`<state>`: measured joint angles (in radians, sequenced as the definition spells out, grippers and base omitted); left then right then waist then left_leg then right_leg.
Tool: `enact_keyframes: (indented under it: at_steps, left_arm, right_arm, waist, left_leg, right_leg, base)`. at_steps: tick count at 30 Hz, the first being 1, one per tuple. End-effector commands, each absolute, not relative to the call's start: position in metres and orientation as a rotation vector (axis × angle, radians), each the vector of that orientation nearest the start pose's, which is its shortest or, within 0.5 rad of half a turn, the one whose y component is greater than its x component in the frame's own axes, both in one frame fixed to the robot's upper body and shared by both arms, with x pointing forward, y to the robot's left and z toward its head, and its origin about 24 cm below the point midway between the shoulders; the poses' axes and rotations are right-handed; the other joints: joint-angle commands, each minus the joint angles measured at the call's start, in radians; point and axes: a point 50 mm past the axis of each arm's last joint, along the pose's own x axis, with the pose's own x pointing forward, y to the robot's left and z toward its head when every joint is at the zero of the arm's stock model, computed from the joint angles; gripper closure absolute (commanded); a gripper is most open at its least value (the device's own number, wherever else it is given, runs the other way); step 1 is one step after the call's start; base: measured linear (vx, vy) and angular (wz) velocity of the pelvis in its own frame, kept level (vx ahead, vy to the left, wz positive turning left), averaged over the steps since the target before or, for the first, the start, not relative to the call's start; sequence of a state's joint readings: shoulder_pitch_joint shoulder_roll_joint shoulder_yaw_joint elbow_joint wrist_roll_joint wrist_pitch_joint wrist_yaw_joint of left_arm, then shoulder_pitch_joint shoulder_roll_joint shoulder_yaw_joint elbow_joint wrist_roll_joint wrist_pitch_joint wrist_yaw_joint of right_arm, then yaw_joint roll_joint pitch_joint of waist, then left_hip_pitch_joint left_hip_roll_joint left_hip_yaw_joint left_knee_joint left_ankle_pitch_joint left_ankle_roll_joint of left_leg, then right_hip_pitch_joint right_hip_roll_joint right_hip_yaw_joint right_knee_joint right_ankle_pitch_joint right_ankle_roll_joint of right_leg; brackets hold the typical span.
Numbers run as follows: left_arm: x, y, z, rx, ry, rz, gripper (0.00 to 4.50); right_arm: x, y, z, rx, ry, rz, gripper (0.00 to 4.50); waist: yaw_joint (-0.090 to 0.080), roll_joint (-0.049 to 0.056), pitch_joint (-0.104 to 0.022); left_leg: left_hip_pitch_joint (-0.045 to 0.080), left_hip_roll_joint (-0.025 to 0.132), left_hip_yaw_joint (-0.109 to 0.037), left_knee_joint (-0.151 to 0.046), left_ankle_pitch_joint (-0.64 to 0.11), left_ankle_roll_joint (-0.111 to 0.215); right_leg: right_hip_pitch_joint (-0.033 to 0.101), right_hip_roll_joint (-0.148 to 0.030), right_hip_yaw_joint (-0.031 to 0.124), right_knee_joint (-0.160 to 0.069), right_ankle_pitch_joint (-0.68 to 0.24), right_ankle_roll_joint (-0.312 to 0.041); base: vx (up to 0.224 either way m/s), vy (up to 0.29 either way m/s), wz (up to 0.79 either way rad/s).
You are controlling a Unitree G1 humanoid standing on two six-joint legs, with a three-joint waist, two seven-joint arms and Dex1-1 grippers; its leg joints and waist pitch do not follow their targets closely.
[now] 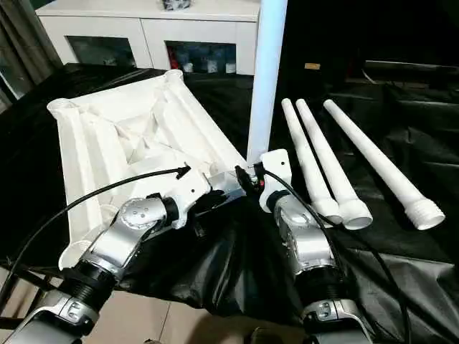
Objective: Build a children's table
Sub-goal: Rotate leg to tighten
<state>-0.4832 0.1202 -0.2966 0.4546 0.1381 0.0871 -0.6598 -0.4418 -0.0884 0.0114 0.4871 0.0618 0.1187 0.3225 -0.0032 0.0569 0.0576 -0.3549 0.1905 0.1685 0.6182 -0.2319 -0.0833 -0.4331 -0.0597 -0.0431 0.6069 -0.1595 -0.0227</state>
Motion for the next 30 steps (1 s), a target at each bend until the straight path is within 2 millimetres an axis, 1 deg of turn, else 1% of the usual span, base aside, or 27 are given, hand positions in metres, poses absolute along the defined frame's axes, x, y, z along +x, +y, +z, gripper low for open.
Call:
enact_keyframes:
  at_steps: [1, 4, 6, 7, 8, 9, 10, 11, 12, 14, 15, 16, 17, 18, 19, 20, 21, 22, 23, 24, 26, 28, 29, 30]
  left_arm:
    - [0.311, 0.041, 0.057, 0.37, 0.109, -1.009, 4.5]
    - [0.31, 0.044, 0.059, 0.368, 0.102, -1.03, 4.5]
    - [0.308, 0.047, 0.06, 0.37, 0.089, -1.077, 4.5]
    - [0.307, 0.05, 0.06, 0.382, 0.09, -1.106, 4.5]
    - [0.306, 0.052, 0.06, 0.389, 0.092, -1.121, 4.5]
    - [0.303, 0.059, 0.059, 0.396, 0.101, -1.164, 4.5]
    - [0.302, 0.061, 0.059, 0.393, 0.103, -1.183, 4.5]
    - [0.302, 0.061, 0.059, 0.393, 0.103, -1.183, 4.5]
    - [0.298, 0.066, 0.06, 0.383, 0.11, -1.225, 4.5]
    - [0.296, 0.071, 0.06, 0.377, 0.116, -1.26, 4.5]
    - [0.292, 0.078, 0.06, 0.377, 0.126, -1.306, 4.5]
    - [0.292, 0.078, 0.06, 0.377, 0.126, -1.306, 4.5]
    - [0.292, 0.081, 0.059, 0.383, 0.131, -1.312, 4.5]
    - [0.29, 0.085, 0.059, 0.38, 0.134, -1.335, 4.5]
    - [0.289, 0.09, 0.059, 0.368, 0.142, -1.356, 4.5]
    - [0.288, 0.092, 0.06, 0.357, 0.143, -1.37, 4.5]
    - [0.288, 0.094, 0.061, 0.35, 0.143, -1.377, 4.5]
    - [0.288, 0.097, 0.062, 0.333, 0.148, -1.39, 4.5]
    - [0.288, 0.1, 0.063, 0.322, 0.151, -1.401, 4.5]
    - [0.287, 0.103, 0.064, 0.31, 0.156, -1.411, 4.5]
    - [0.287, 0.109, 0.066, 0.3, 0.168, -1.432, 4.5]
    - [0.287, 0.113, 0.066, 0.302, 0.176, -1.443, 4.5]
    - [0.287, 0.115, 0.066, 0.306, 0.183, -1.449, 4.5]
    - [0.287, 0.117, 0.066, 0.31, 0.189, -1.453, 4.5]
  right_arm:
    - [0.319, -0.084, 0.038, -0.001, 0.189, 0.602, 1.08]
    - [0.318, -0.086, 0.04, -0.018, 0.181, 0.626, 0.96]
    - [0.318, -0.09, 0.043, -0.049, 0.158, 0.65, 0.6]
    - [0.319, -0.095, 0.045, -0.06, 0.15, 0.663, 0.56]
    - [0.319, -0.097, 0.046, -0.065, 0.146, 0.67, 0.56]
    - [0.32, -0.107, 0.05, -0.098, 0.125, 0.704, 0.56]
    - [0.32, -0.111, 0.052, -0.116, 0.118, 0.721, 0.56]
    - [0.32, -0.111, 0.052, -0.116, 0.118, 0.721, 0.56]
    - [0.32, -0.118, 0.054, -0.143, 0.109, 0.761, 0.56]
    - [0.317, -0.122, 0.055, -0.16, 0.11, 0.809, 0.56]
    - [0.311, -0.127, 0.055, -0.182, 0.127, 0.908, 0.56]
    - [0.311, -0.127, 0.055, -0.182, 0.127, 0.908, 0.56]
    - [0.307, -0.128, 0.054, -0.194, 0.134, 0.946, 0.56]
    - [0.3, -0.13, 0.053, -0.214, 0.149, 1.027, 0.56]
    - [0.291, -0.133, 0.051, -0.227, 0.172, 1.119, 0.56]
    - [0.286, -0.135, 0.051, -0.228, 0.186, 1.164, 0.56]
    - [0.284, -0.136, 0.051, -0.227, 0.193, 1.188, 0.56]
    - [0.28, -0.138, 0.051, -0.23, 0.208, 1.235, 0.56]
    - [0.276, -0.14, 0.051, -0.233, 0.221, 1.274, 0.56]
    - [0.272, -0.142, 0.052, -0.236, 0.237, 1.314, 0.56]
    - [0.266, -0.144, 0.052, -0.246, 0.259, 1.374, 0.56]
    - [0.265, -0.145, 0.052, -0.258, 0.267, 1.4, 0.56]
    - [0.264, -0.145, 0.052, -0.261, 0.271, 1.406, 0.72]
    - [0.264, -0.146, 0.052, -0.263, 0.274, 1.409, 0.89]
  waist:
    - [0.003, -0.013, -0.059]
    - [0.001, -0.013, -0.055]
    - [0.002, -0.015, -0.054]
    - [0.002, -0.015, -0.055]
    - [0.002, -0.015, -0.056]
    - [0.001, -0.014, -0.055]
    - [0.004, -0.014, -0.058]
    - [0.004, -0.014, -0.058]
    - [0.008, -0.013, -0.058]
    - [0.012, -0.013, -0.06]
    - [0.01, -0.009, -0.059]
    - [0.013, -0.011, -0.06]
    - [0.009, -0.011, -0.061]
    - [0.01, -0.01, -0.061]
    - [0.016, -0.011, -0.06]
    - [0.019, -0.011, -0.063]
    - [0.021, -0.012, -0.061]
    - [0.023, -0.011, -0.061]
    - [0.023, -0.015, -0.059]
    - [0.029, -0.014, -0.059]
    - [0.036, -0.013, -0.057]
    - [0.037, -0.014, -0.057]
    - [0.037, -0.016, -0.057]
    - [0.037, -0.015, -0.057]
  left_leg:
    - [-0.016, 0.016, -0.004, -0.075, -0.119, 0.09]
    - [-0.014, 0.017, -0.003, -0.076, -0.149, 0.093]
    - [-0.015, 0.016, -0.004, -0.078, -0.159, 0.091]
    - [-0.016, 0.016, -0.004, -0.078, -0.156, 0.091]
    - [-0.015, 0.017, -0.005, -0.077, -0.149, 0.093]
    - [-0.017, 0.018, -0.005, -0.078, -0.14, 0.098]
    - [-0.014, 0.02, -0.003, -0.075, -0.138, 0.104]
    - [-0.014, 0.02, -0.003, -0.075, -0.138, 0.104]
    - [-0.014, 0.022, -0.002, -0.076, -0.127, 0.108]
    - [-0.013, 0.024, -0.002, -0.075, -0.114, 0.114]
    - [-0.016, 0.023, -0.002, -0.075, -0.105, 0.121]
    - [-0.015, 0.026, -0.004, -0.076, -0.101, 0.128]
    - [-0.014, 0.027, -0.002, -0.075, -0.085, 0.14]
    - [-0.013, 0.027, -0.002, -0.075, -0.081, 0.144]
    - [-0.012, 0.027, -0.001, -0.074, -0.075, 0.153]
    - [-0.012, 0.028, -0.002, -0.073, -0.067, 0.158]
    - [-0.013, 0.03, 0.0, -0.074, -0.061, 0.171]
    - [-0.011, 0.031, 0.001, -0.073, -0.06, 0.174]
    - [-0.012, 0.031, 0.001, -0.074, -0.063, 0.173]
    - [-0.011, 0.031, 0.001, -0.074, -0.07, 0.17]
    - [-0.008, 0.033, 0.003, -0.075, -0.084, 0.163]
    - [-0.01, 0.032, 0.002, -0.076, -0.088, 0.153]
    - [-0.009, 0.032, 0.003, -0.077, -0.09, 0.149]
    - [-0.009, 0.032, 0.002, -0.077, -0.09, 0.143]
  right_leg:
    - [0.072, -0.059, 0.035, -0.084, -0.252, -0.205]
    - [0.069, -0.06, 0.035, -0.089, -0.294, -0.2]
    - [0.07, -0.06, 0.034, -0.092, -0.329, -0.189]
    - [0.07, -0.061, 0.035, -0.092, -0.335, -0.184]
    - [0.07, -0.061, 0.035, -0.091, -0.326, -0.184]
    - [0.069, -0.06, 0.035, -0.089, -0.303, -0.191]
    - [0.069, -0.062, 0.035, -0.086, -0.287, -0.203]
    - [0.069, -0.062, 0.035, -0.086, -0.287, -0.203]
    - [0.068, -0.062, 0.036, -0.084, -0.263, -0.215]
    - [0.071, -0.062, 0.036, -0.078, -0.218, -0.231]
    - [0.072, -0.061, 0.035, -0.075, -0.19, -0.241]
    - [0.075, -0.061, 0.035, -0.072, -0.166, -0.246]
    - [0.074, -0.061, 0.035, -0.07, -0.133, -0.258]
    - [0.074, -0.06, 0.035, -0.069, -0.122, -0.263]
    - [0.076, -0.06, 0.035, -0.07, -0.113, -0.264]
    - [0.08, -0.062, 0.035, -0.065, -0.102, -0.266]
    - [0.077, -0.062, 0.035, -0.064, -0.089, -0.272]
    - [0.075, -0.062, 0.033, -0.066, -0.097, -0.275]
    - [0.075, -0.062, 0.033, -0.068, -0.109, -0.274]
    - [0.077, -0.063, 0.034, -0.069, -0.131, -0.27]
    - [0.073, -0.063, 0.034, -0.072, -0.168, -0.259]
    - [0.073, -0.063, 0.034, -0.073, -0.185, -0.253]
    - [0.072, -0.062, 0.034, -0.074, -0.191, -0.251]
    - [0.072, -0.063, 0.035, -0.074, -0.197, -0.248]
  base:
    - [0.0, 0.0, 0.0]
    - [0.0, 0.0, 0.0]
    - [0.0, 0.0, 0.0]
    - [0.0, 0.0, 0.0]
    - [0.0, 0.0, 0.0]
    - [0.0, 0.0, 0.0]
    - [0.0, 0.0, 0.0]
    - [0.0, 0.0, 0.0]
    - [0.0, 0.0, 0.0]
    - [0.0, 0.0, 0.0]
    - [0.0, 0.0, 0.0]
    - [0.0, 0.0, 0.0]
    - [0.0, 0.0, 0.0]
    - [0.0, 0.0, 0.0]
    - [0.0, 0.0, 0.0]
    - [0.0, 0.0, 0.0]
    - [0.0, 0.0, 0.0]
    - [0.0, 0.0, 0.0]
    - [0.0, 0.0, 0.0]
    - [0.0, 0.0, 0.0]
    - [0.0, 0.0, 0.0]
    - [0.0, 0.0, 0.0]
    - [0.0, 0.0, 0.0]
    - [0.0, 0.0, 0.0]
